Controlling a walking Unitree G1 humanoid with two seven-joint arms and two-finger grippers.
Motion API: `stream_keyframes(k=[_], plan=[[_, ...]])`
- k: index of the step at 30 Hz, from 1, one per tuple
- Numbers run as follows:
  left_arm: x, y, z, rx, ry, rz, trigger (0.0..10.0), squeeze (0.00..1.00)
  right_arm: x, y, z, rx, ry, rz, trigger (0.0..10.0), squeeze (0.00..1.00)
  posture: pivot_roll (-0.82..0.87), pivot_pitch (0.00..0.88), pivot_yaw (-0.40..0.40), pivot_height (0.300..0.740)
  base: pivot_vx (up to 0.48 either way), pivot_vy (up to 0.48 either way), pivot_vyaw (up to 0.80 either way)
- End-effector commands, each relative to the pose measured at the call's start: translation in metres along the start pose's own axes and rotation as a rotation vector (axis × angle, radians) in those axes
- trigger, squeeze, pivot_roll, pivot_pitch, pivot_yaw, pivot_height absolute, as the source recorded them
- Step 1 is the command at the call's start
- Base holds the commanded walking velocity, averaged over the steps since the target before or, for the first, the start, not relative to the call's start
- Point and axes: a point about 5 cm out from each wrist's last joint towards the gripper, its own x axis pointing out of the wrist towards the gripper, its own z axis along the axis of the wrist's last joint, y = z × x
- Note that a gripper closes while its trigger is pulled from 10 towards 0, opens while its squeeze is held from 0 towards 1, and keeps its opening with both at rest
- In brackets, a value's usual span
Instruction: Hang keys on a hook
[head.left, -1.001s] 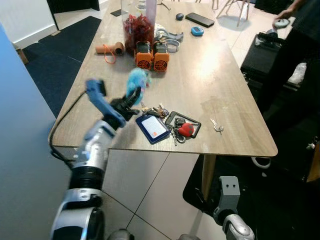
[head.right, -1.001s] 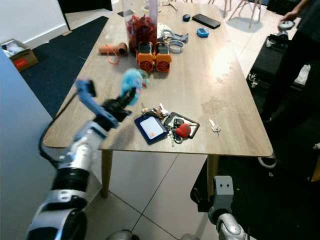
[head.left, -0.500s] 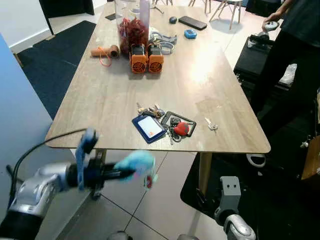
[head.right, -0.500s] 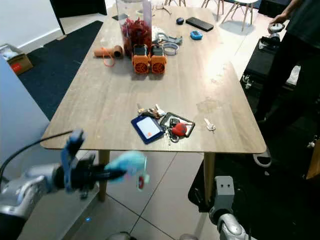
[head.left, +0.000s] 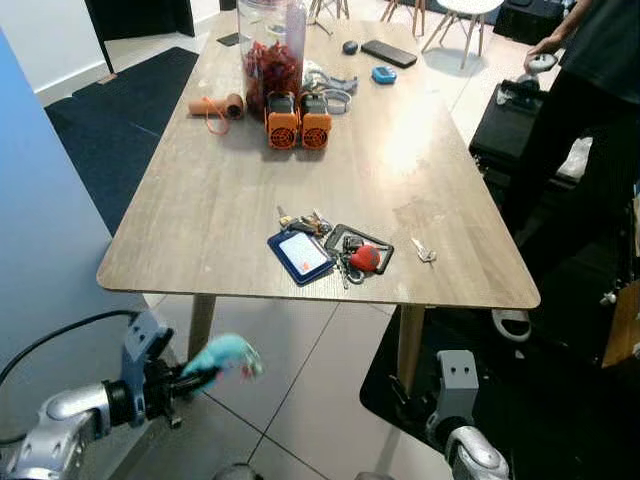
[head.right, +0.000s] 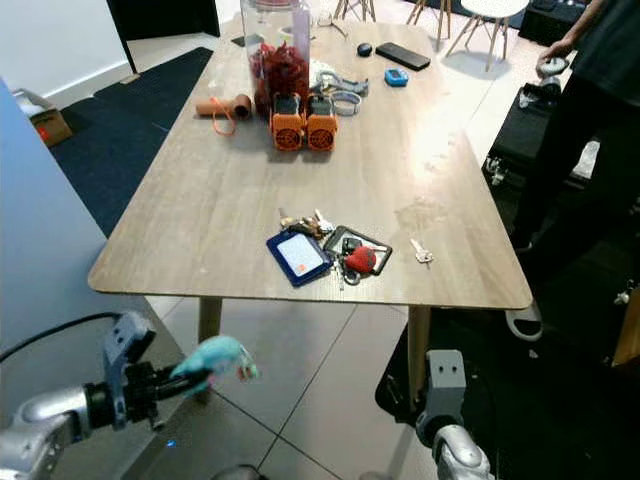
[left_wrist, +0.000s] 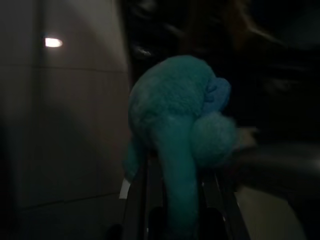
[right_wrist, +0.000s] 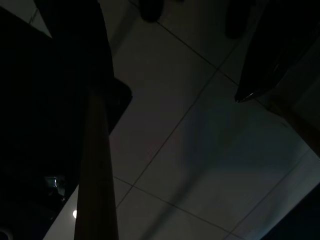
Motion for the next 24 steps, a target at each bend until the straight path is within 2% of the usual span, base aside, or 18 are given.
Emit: stream_keyframes(k=[1, 2, 3, 5, 6, 7, 8, 9, 12, 14, 15, 18, 24], plan=[[-0.001, 0.006, -0.009, 0.006, -0.038, 0.139, 0.0, 0.0, -0.002, -0.001, -0.006, 0.001, 0.036, -0.005, 10.0, 0.0, 0.08, 0.051, -0.074, 0.74, 0.0, 0.0, 0.0], [-0.002, 0.008, -0.012, 0.005, -0.058, 0.205, 0.0, 0.0, -0.003, -0.001, -0.007, 0.0, 0.039, -0.005, 10.0, 0.0, 0.08, 0.051, -0.074, 0.74, 0.0, 0.0, 0.0], [-0.002, 0.008, -0.012, 0.005, -0.058, 0.205, 0.0, 0.0, -0.003, -0.001, -0.007, 0.0, 0.039, -0.005, 10.0, 0.0, 0.08, 0.051, -0.074, 0.74, 0.0, 0.0, 0.0], [-0.004, 0.017, -0.012, -0.047, -0.152, 0.378, 0.0, 0.0, -0.003, -0.001, -0.008, 0.001, 0.042, -0.006, 10.0, 0.0, 0.08, 0.051, -0.074, 0.74, 0.0, 0.0, 0.0], [-0.004, 0.017, -0.012, -0.047, -0.152, 0.378, 0.0, 0.0, -0.003, -0.001, -0.008, 0.001, 0.042, -0.006, 10.0, 0.0, 0.08, 0.051, -0.074, 0.74, 0.0, 0.0, 0.0], [-0.007, 0.026, -0.008, -0.105, -0.268, 0.566, 1.6, 0.0, -0.004, -0.001, -0.009, 0.002, 0.044, -0.007, 10.0, 0.0, 0.08, 0.052, -0.075, 0.74, 0.0, 0.0, 0.0], [-0.007, 0.027, -0.006, -0.138, -0.314, 0.624, 7.6, 0.0, -0.004, -0.001, -0.009, 0.003, 0.046, -0.007, 10.0, 0.0, 0.08, 0.052, -0.075, 0.74, 0.0, 0.0, 0.0], [-0.005, 0.026, -0.005, -0.162, -0.353, 0.654, 10.0, 0.0, -0.004, -0.001, -0.01, 0.003, 0.048, -0.006, 10.0, 0.0, 0.08, 0.054, -0.077, 0.74, 0.0, 0.0, 0.0], [0.001, 0.022, -0.005, -0.201, -0.39, 0.667, 10.0, 0.0, -0.004, 0.0, -0.01, 0.004, 0.05, -0.005, 10.0, 0.0, 0.08, 0.055, -0.079, 0.74, 0.0, 0.0, 0.0], [0.013, 0.015, -0.007, -0.194, -0.369, 0.645, 10.0, 0.0, -0.004, 0.001, -0.011, 0.003, 0.056, -0.001, 10.0, 0.0, 0.09, 0.056, -0.08, 0.74, 0.0, 0.0, 0.0], [0.013, 0.015, -0.007, -0.194, -0.369, 0.645, 10.0, 0.0, -0.004, 0.001, -0.011, 0.003, 0.056, -0.001, 10.0, 0.0, 0.09, 0.056, -0.08, 0.74, 0.0, 0.0, 0.0], [0.028, 0.005, -0.011, -0.158, -0.321, 0.594, 10.0, 0.0, -0.003, 0.002, -0.011, 0.005, 0.061, 0.002, 10.0, 0.0, 0.09, 0.052, -0.078, 0.74, 0.0, 0.0, 0.0], [0.038, -0.002, -0.013, -0.087, -0.286, 0.532, 10.0, 0.0, -0.003, 0.005, -0.012, 0.008, 0.063, 0.004, 10.0, 0.0, 0.09, 0.044, -0.072, 0.74, 0.0, 0.0, 0.0]])
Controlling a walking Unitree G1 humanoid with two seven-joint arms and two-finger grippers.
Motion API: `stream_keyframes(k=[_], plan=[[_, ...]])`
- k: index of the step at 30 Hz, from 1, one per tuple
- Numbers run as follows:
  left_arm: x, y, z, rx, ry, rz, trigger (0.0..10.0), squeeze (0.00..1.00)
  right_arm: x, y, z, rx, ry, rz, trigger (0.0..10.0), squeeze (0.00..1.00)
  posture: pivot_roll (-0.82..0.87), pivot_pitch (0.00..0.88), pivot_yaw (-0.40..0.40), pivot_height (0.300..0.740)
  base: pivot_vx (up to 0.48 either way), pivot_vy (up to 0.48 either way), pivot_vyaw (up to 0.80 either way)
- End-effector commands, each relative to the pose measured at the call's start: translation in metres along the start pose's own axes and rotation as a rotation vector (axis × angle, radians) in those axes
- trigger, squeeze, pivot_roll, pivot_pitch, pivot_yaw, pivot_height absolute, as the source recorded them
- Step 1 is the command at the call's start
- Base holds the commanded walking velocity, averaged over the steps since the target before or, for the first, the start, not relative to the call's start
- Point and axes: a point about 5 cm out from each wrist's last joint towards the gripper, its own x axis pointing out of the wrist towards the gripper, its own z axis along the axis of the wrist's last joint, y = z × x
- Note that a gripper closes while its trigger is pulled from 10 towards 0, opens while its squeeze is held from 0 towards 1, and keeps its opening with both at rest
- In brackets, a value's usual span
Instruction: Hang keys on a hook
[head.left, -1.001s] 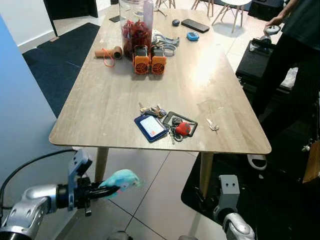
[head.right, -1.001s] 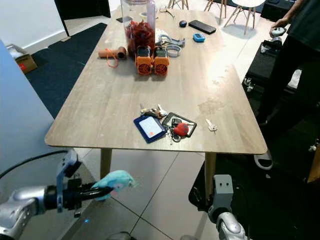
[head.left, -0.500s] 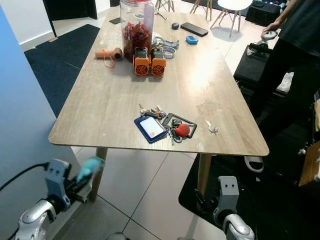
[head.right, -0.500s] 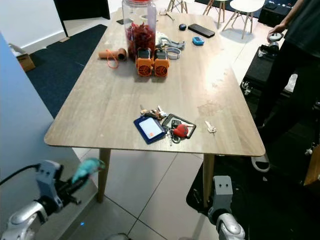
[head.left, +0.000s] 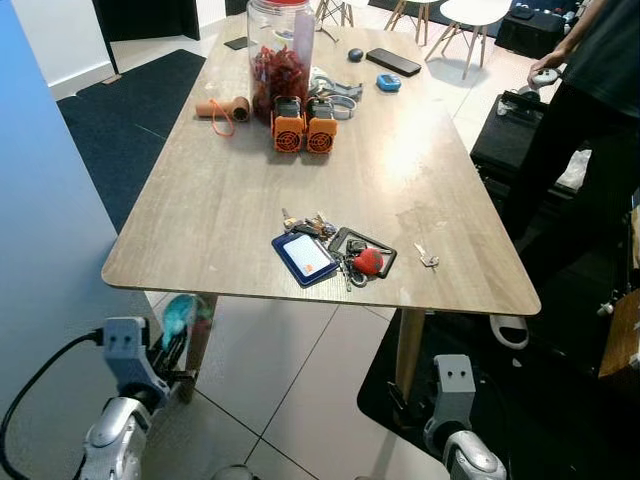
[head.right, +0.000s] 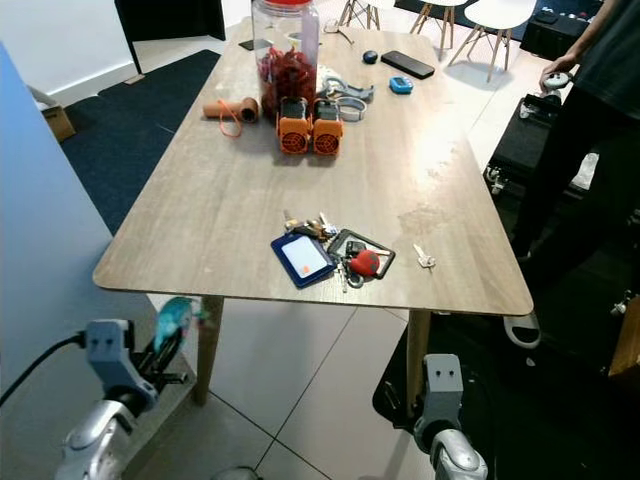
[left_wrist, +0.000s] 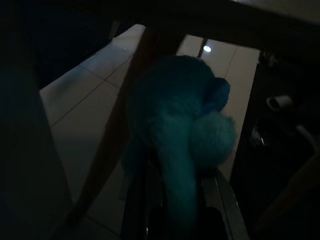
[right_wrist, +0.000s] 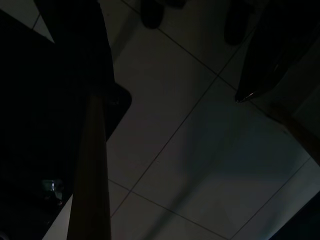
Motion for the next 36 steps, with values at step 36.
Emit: stream_keyframes(k=[36], plan=[[0.003, -0.015, -0.008, 0.152, 0.111, -0.287, 10.0, 0.0, -0.006, 0.009, -0.02, 0.02, 0.088, -0.002, 10.0, 0.0, 0.09, 0.06, -0.067, 0.74, 0.0, 0.0, 0.0]])
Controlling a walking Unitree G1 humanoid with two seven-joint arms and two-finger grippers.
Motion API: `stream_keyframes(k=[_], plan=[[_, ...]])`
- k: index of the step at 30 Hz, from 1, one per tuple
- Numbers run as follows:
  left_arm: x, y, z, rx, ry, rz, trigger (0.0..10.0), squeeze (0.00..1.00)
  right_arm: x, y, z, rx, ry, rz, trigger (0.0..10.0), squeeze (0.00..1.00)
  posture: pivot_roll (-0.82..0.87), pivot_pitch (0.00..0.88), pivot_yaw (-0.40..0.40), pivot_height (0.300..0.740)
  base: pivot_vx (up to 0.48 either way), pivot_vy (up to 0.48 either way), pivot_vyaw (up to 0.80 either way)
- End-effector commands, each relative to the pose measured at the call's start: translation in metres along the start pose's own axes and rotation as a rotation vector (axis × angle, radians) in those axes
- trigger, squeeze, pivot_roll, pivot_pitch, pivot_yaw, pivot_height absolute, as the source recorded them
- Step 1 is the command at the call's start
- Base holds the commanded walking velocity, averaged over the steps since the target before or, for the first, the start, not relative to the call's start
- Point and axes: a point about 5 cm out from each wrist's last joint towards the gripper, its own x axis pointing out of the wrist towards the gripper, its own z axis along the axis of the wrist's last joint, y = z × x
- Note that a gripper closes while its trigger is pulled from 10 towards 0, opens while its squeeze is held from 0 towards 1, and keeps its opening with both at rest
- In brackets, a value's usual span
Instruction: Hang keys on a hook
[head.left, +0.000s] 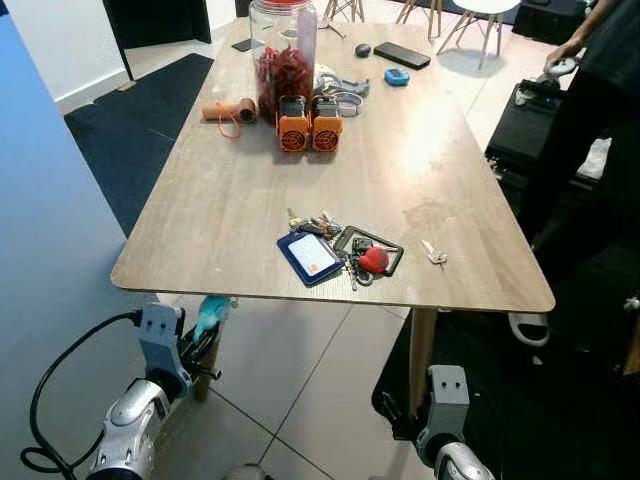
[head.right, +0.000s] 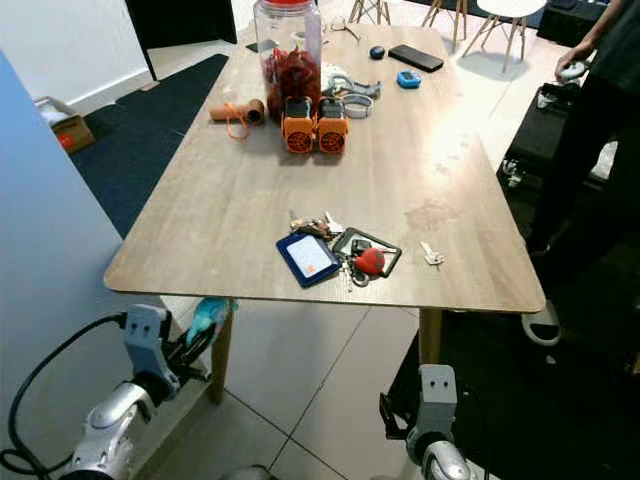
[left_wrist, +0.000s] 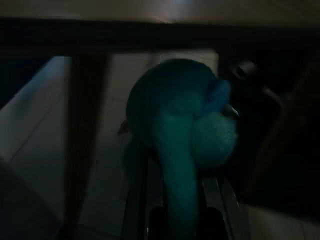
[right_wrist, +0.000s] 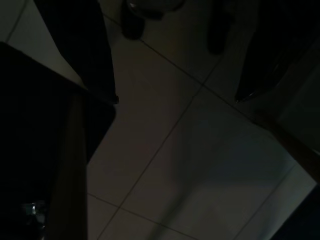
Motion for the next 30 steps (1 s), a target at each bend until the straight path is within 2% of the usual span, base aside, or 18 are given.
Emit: stream_keyframes(k=[1, 3, 4, 5, 8, 12, 13, 14, 16, 19, 25, 26, 30], plan=[[-0.01, 0.0, -0.011, 0.038, 0.05, -0.05, 10.0, 0.0, -0.002, -0.002, -0.007, -0.02, 0.049, 0.01, 10.0, 0.0, 0.09, 0.06, -0.067, 0.74, 0.0, 0.0, 0.0], [-0.013, -0.002, -0.014, 0.033, 0.054, -0.068, 10.0, 0.0, -0.003, -0.002, -0.008, -0.027, 0.06, 0.011, 10.0, 0.0, 0.08, 0.059, -0.074, 0.74, 0.0, 0.0, 0.0], [-0.024, -0.006, -0.023, -0.002, 0.069, -0.107, 10.0, 0.0, -0.005, -0.005, -0.013, -0.041, 0.089, 0.004, 10.0, 0.0, 0.08, 0.059, -0.076, 0.74, 0.0, 0.0, 0.0], [-0.027, -0.008, -0.025, -0.016, 0.071, -0.118, 10.0, 0.0, -0.006, -0.007, -0.014, -0.043, 0.098, 0.0, 10.0, 0.0, 0.08, 0.059, -0.076, 0.74, 0.0, 0.0, 0.0], [-0.031, -0.011, -0.025, -0.025, 0.054, -0.113, 10.0, 0.0, -0.008, -0.009, -0.017, -0.046, 0.115, -0.006, 10.0, 0.0, 0.08, 0.059, -0.081, 0.74, 0.0, 0.0, 0.0], [-0.03, -0.011, -0.023, -0.027, 0.024, -0.084, 10.0, 0.0, -0.009, -0.008, -0.019, -0.059, 0.126, 0.003, 10.0, 0.0, 0.09, 0.058, -0.088, 0.74, 0.0, 0.0, 0.0], [-0.028, -0.01, -0.021, -0.025, 0.003, -0.058, 10.0, 0.0, -0.008, -0.006, -0.019, -0.075, 0.13, 0.015, 10.0, 0.0, 0.09, 0.059, -0.089, 0.74, 0.0, 0.0, 0.0], [-0.022, -0.007, -0.018, -0.01, -0.047, 0.024, 10.0, 0.0, -0.007, -0.003, -0.017, -0.094, 0.114, 0.023, 10.0, 0.0, 0.1, 0.057, -0.089, 0.74, 0.0, 0.0, 0.0], [-0.021, -0.006, -0.016, -0.007, -0.062, 0.052, 10.0, 0.0, -0.006, -0.002, -0.016, -0.098, 0.105, 0.02, 10.0, 0.0, 0.1, 0.057, -0.089, 0.74, 0.0, 0.0, 0.0], [-0.021, -0.004, -0.015, -0.01, -0.103, 0.131, 10.0, 0.0, -0.005, -0.009, -0.009, -0.071, 0.057, -0.067, 10.0, 0.0, 0.1, 0.057, -0.086, 0.74, 0.0, 0.0, 0.0], [-0.022, -0.003, -0.013, -0.012, -0.123, 0.162, 10.0, 0.0, -0.006, -0.016, -0.007, -0.013, 0.033, -0.154, 10.0, 0.0, 0.09, 0.06, -0.081, 0.74, 0.0, 0.0, 0.0], [-0.02, -0.002, -0.011, -0.025, -0.147, 0.198, 10.0, 0.0, -0.009, -0.02, -0.009, -0.002, 0.033, -0.187, 10.0, 0.0, 0.09, 0.06, -0.08, 0.74, 0.0, 0.0, 0.0], [-0.018, -0.006, -0.012, -0.02, -0.147, 0.179, 10.0, 0.0, -0.012, -0.024, -0.012, 0.005, 0.041, -0.218, 10.0, 0.0, 0.09, 0.061, -0.079, 0.74, 0.0, 0.0, 0.0]])
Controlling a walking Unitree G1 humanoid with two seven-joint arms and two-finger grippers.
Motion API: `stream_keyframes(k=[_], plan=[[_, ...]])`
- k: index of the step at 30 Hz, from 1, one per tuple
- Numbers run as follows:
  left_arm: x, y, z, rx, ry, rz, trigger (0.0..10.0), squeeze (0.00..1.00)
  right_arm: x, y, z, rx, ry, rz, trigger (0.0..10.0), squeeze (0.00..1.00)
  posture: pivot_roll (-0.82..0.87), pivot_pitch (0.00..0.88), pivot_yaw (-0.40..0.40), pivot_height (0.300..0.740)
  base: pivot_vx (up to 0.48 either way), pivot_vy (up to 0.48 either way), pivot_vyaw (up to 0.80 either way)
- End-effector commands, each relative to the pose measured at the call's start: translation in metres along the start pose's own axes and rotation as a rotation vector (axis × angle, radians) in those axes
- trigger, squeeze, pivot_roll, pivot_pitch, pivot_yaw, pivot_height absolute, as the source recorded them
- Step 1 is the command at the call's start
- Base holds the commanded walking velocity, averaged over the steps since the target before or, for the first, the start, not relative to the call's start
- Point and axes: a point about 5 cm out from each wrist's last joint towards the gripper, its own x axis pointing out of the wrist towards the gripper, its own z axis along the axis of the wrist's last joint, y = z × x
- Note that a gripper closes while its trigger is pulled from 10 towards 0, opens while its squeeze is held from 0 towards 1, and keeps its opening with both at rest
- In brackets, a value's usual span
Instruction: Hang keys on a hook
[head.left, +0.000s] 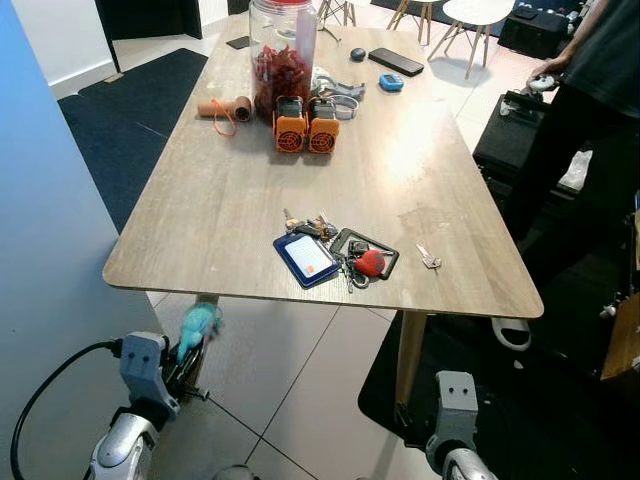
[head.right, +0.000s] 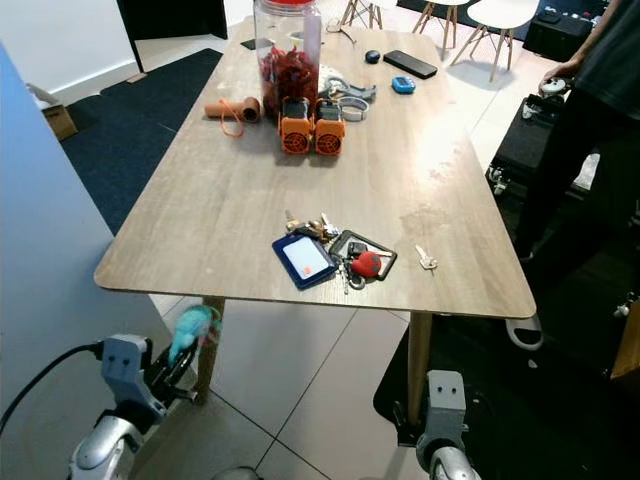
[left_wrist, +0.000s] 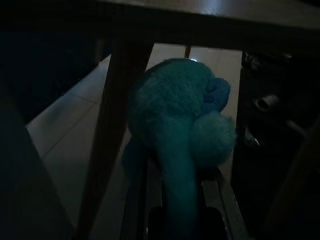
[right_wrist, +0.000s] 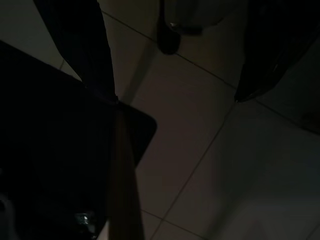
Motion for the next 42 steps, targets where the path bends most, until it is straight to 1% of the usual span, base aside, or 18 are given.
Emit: stream_keyframes(k=[1, 3, 5, 6, 7, 8, 10, 12, 24, 26, 33, 35, 36, 37, 38, 40, 41, 42], plan=[[0.0, -0.007, -0.005, -0.001, 0.013, -0.028, 10.0, 0.0, -0.003, -0.008, -0.004, 0.017, 0.011, -0.041, 10.0, 0.0, 0.09, 0.059, -0.076, 0.74, 0.0, 0.0, 0.0], [0.0, -0.008, -0.006, 0.0, 0.018, -0.038, 10.0, 0.0, -0.004, -0.009, -0.006, 0.018, 0.019, -0.046, 10.0, 0.0, 0.09, 0.059, -0.076, 0.74, 0.0, 0.0, 0.0], [-0.002, -0.011, -0.009, 0.009, 0.05, -0.103, 10.0, 0.0, -0.006, -0.004, -0.015, 0.034, 0.08, 0.013, 10.0, 0.0, 0.09, 0.058, -0.077, 0.74, 0.0, 0.0, 0.0], [-0.003, -0.011, -0.01, 0.015, 0.064, -0.132, 10.0, 0.0, -0.007, 0.0, -0.019, 0.012, 0.105, 0.059, 10.0, 0.0, 0.09, 0.057, -0.078, 0.74, 0.0, 0.0, 0.0], [-0.003, -0.011, -0.01, 0.015, 0.064, -0.132, 10.0, 0.0, -0.007, 0.0, -0.019, 0.012, 0.105, 0.059, 10.0, 0.0, 0.09, 0.057, -0.078, 0.74, 0.0, 0.0, 0.0], [-0.004, -0.012, -0.011, 0.02, 0.073, -0.149, 10.0, 0.0, -0.008, 0.002, -0.021, -0.005, 0.12, 0.088, 10.0, 0.0, 0.09, 0.057, -0.078, 0.74, 0.0, 0.0, 0.0], [-0.005, -0.009, -0.011, 0.029, 0.083, -0.16, 10.0, 0.0, -0.009, 0.008, -0.024, -0.092, 0.139, 0.147, 10.0, 0.0, 0.09, 0.056, -0.077, 0.74, 0.0, 0.0, 0.0], [-0.004, -0.009, -0.011, 0.038, 0.09, -0.175, 10.0, 0.0, -0.009, 0.011, -0.025, -0.142, 0.147, 0.181, 10.0, 0.0, 0.09, 0.056, -0.077, 0.74, 0.0, 0.0, 0.0], [0.002, -0.004, -0.005, 0.034, 0.07, -0.165, 10.0, 0.0, -0.003, 0.014, -0.015, -0.152, 0.13, 0.187, 10.0, 0.0, 0.1, 0.052, -0.091, 0.74, 0.0, 0.0, 0.0], [0.003, -0.002, -0.002, 0.034, 0.06, -0.162, 10.0, 0.0, -0.001, 0.013, -0.011, -0.159, 0.121, 0.192, 10.0, 0.0, 0.1, 0.051, -0.094, 0.74, 0.0, 0.0, 0.0], [0.008, -0.003, -0.001, 0.032, 0.054, -0.159, 10.0, 0.0, 0.0, 0.008, -0.009, -0.164, 0.124, 0.186, 10.0, 0.0, 0.12, 0.036, -0.079, 0.74, 0.0, 0.0, 0.0], [0.015, -0.003, -0.001, 0.025, 0.07, -0.157, 10.0, 0.0, 0.001, 0.008, -0.007, -0.147, 0.117, 0.169, 10.0, 0.0, 0.09, 0.018, -0.056, 0.74, 0.0, 0.0, 0.0], [0.015, -0.003, -0.001, 0.025, 0.07, -0.157, 10.0, 0.0, 0.001, 0.008, -0.007, -0.147, 0.117, 0.169, 10.0, 0.0, 0.09, 0.018, -0.056, 0.74, 0.0, 0.0, 0.0], [0.023, -0.005, -0.004, -0.003, 0.094, -0.139, 10.0, 0.0, 0.003, 0.007, -0.004, -0.124, 0.101, 0.152, 10.0, 0.0, 0.07, 0.002, -0.037, 0.74, 0.0, 0.0, 0.0], [0.025, -0.007, -0.006, -0.017, 0.108, -0.134, 10.0, 0.0, 0.003, 0.007, -0.003, -0.118, 0.095, 0.149, 10.0, 0.0, 0.07, 0.001, -0.032, 0.74, 0.0, 0.0, 0.0], [0.028, -0.015, -0.014, -0.036, 0.16, -0.149, 10.0, 0.0, 0.004, 0.005, -0.001, -0.105, 0.095, 0.125, 10.0, 0.0, 0.06, 0.016, -0.037, 0.74, 0.0, 0.0, 0.0], [0.028, -0.018, -0.018, -0.042, 0.18, -0.153, 10.0, 0.0, 0.004, 0.002, -0.001, -0.089, 0.1, 0.11, 10.0, 0.0, 0.06, 0.0, -0.062, 0.74, 0.0, 0.0, 0.0], [0.028, -0.018, -0.018, -0.042, 0.18, -0.153, 10.0, 0.0, 0.004, 0.002, -0.001, -0.089, 0.1, 0.11, 10.0, 0.0, 0.06, 0.0, -0.062, 0.74, 0.0, 0.0, 0.0]])
